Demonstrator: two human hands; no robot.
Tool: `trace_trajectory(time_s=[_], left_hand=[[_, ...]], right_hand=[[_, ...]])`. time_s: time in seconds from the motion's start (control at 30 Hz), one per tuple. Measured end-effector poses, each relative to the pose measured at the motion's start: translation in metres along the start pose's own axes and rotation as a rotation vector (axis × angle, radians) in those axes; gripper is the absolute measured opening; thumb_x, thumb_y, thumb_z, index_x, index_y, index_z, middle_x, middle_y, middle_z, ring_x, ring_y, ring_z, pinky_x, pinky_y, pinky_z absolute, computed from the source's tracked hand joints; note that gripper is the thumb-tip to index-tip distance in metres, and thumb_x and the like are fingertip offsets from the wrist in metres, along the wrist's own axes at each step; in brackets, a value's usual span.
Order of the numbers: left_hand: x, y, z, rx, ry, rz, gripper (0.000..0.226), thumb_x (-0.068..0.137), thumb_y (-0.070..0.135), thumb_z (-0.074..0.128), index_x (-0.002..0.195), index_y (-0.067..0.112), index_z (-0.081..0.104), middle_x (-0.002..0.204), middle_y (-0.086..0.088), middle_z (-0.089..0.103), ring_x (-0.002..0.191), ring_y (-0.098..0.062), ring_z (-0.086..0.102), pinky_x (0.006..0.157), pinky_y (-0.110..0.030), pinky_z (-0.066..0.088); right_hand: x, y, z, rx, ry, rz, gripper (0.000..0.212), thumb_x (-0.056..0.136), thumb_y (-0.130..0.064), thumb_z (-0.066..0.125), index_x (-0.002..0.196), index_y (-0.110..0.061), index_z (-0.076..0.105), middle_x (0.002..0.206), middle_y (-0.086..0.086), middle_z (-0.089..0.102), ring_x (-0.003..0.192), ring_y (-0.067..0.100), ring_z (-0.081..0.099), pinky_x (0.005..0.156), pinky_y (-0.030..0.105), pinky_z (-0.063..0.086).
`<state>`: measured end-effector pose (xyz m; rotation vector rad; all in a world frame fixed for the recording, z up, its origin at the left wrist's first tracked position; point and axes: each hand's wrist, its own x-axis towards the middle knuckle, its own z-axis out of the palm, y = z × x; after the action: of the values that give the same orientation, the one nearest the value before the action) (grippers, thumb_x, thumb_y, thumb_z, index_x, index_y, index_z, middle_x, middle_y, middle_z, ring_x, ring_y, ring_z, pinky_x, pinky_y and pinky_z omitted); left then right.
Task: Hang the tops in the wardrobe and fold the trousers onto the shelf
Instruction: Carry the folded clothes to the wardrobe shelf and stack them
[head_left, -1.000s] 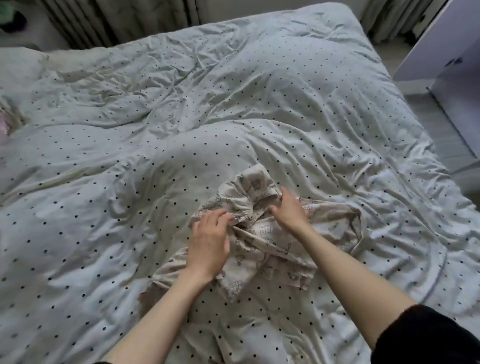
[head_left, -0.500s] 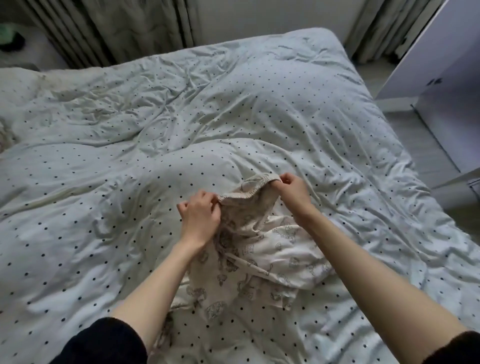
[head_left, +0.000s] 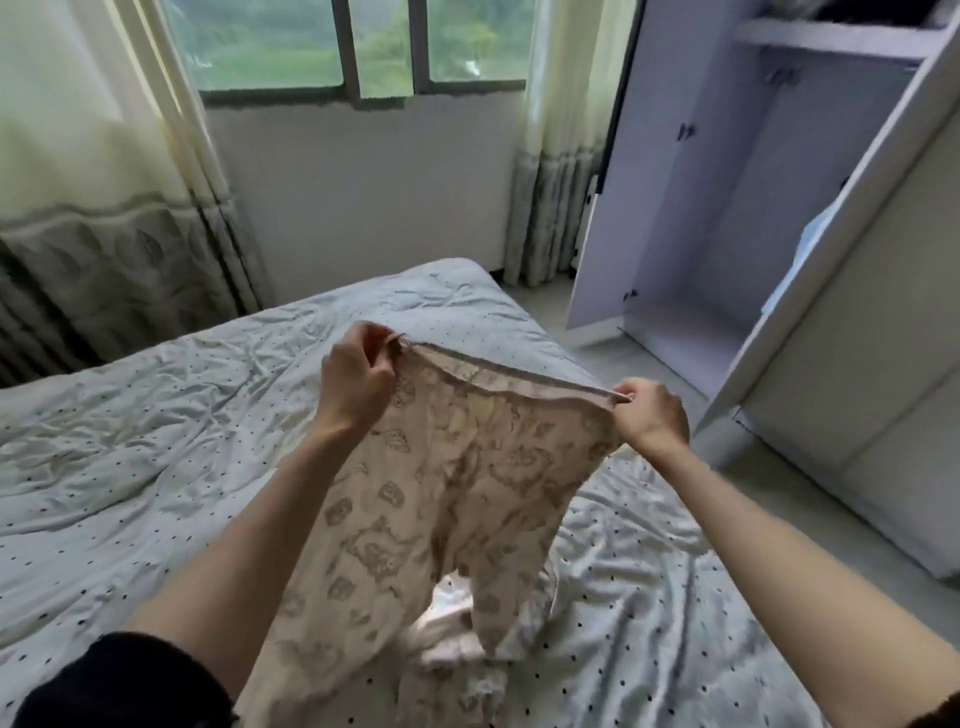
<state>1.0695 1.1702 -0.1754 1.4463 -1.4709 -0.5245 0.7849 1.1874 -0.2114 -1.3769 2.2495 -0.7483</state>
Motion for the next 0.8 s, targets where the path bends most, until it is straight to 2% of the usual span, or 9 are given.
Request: trace_trajectory(time_s=[0.1,0.17,0.23,0.4,0.47,0.53,0.63,0.73,0.8], left_hand=[[-0.012,0.036,0.014,-0.01,-0.048,0.065,0.008,0.093,0.01,0.053,0.095,0.013,0.06,0.079,-0.002,0.061,0.066,-0.013,0.055,0.058,-0.015,0.041],[-0.016,0.058,0.023,0.018,-0.054,0.102,0.01,0.092,0.008,0.055,0.096,0.009,0.064,0.081,-0.005,0.063,0.067,-0.015,0.057,0.062,-0.017,0.043],[-0.026,0.084,0.038,0.024,-0.104,0.157,0.015,0.09,0.007,0.056,0.099,0.006,0.068,0.084,-0.009,0.067,0.072,-0.021,0.061,0.068,-0.024,0.045],[-0.045,0.148,0.086,-0.009,-0.172,0.259,0.021,0.086,0.006,0.058,0.102,0.006,0.071,0.096,-0.015,0.071,0.087,-0.025,0.064,0.072,-0.025,0.041],[-0.049,0.17,0.105,-0.018,-0.188,0.259,0.022,0.086,0.007,0.056,0.103,0.007,0.071,0.096,-0.015,0.071,0.085,-0.025,0.062,0.071,-0.025,0.04],[-0.055,0.197,0.133,-0.031,-0.211,0.265,0.022,0.087,0.009,0.056,0.102,0.01,0.072,0.095,-0.013,0.071,0.082,-0.021,0.059,0.07,-0.025,0.038],[-0.06,0.229,0.169,-0.076,-0.24,0.263,0.019,0.087,0.013,0.059,0.1,0.012,0.073,0.089,-0.007,0.07,0.078,-0.018,0.06,0.069,-0.023,0.039],[-0.065,0.268,0.213,-0.11,-0.29,0.297,0.017,0.085,0.012,0.062,0.098,0.011,0.074,0.078,0.0,0.066,0.062,-0.005,0.053,0.056,-0.014,0.037],[-0.068,0.294,0.239,-0.124,-0.326,0.322,0.016,0.085,0.01,0.063,0.096,0.011,0.074,0.072,0.002,0.063,0.054,0.006,0.051,0.046,-0.003,0.034]], right_hand=[[-0.016,0.03,-0.052,0.094,0.03,0.131,0.017,0.083,-0.012,0.052,0.085,-0.012,0.07,0.091,0.013,0.07,0.087,0.033,0.064,0.063,0.027,0.042],[-0.024,0.043,-0.083,0.242,0.014,0.192,0.018,0.087,-0.009,0.05,0.079,-0.013,0.066,0.082,0.01,0.069,0.063,0.025,0.067,0.043,0.019,0.035],[-0.042,0.061,-0.122,0.419,0.029,0.269,0.028,0.089,-0.001,0.043,0.075,-0.015,0.063,0.072,0.007,0.066,0.041,0.013,0.061,0.032,0.012,0.027],[-0.084,0.104,-0.211,0.779,0.025,0.309,0.028,0.093,0.002,0.043,0.077,-0.013,0.06,0.046,-0.002,0.062,0.036,0.008,0.058,0.034,0.01,0.034],[-0.099,0.119,-0.24,0.884,-0.001,0.268,0.025,0.092,0.006,0.045,0.082,-0.011,0.061,0.049,-0.002,0.063,0.04,0.006,0.059,0.036,0.011,0.04],[-0.114,0.14,-0.278,0.952,-0.014,0.197,0.023,0.088,0.011,0.05,0.095,-0.008,0.061,0.064,0.003,0.067,0.054,0.008,0.063,0.045,0.014,0.048],[-0.119,0.173,-0.319,0.792,-0.053,0.113,0.043,0.081,0.022,0.049,0.114,-0.004,0.058,0.09,0.011,0.06,0.078,0.017,0.058,0.066,0.018,0.053],[-0.109,0.206,-0.351,0.33,0.068,0.043,0.041,0.078,0.018,0.057,0.113,-0.002,0.064,0.08,0.008,0.052,0.075,0.017,0.046,0.071,0.022,0.043],[-0.093,0.227,-0.373,0.234,0.21,0.016,0.025,0.08,0.005,0.068,0.104,-0.002,0.07,0.068,0.003,0.056,0.067,0.013,0.047,0.066,0.021,0.04]])
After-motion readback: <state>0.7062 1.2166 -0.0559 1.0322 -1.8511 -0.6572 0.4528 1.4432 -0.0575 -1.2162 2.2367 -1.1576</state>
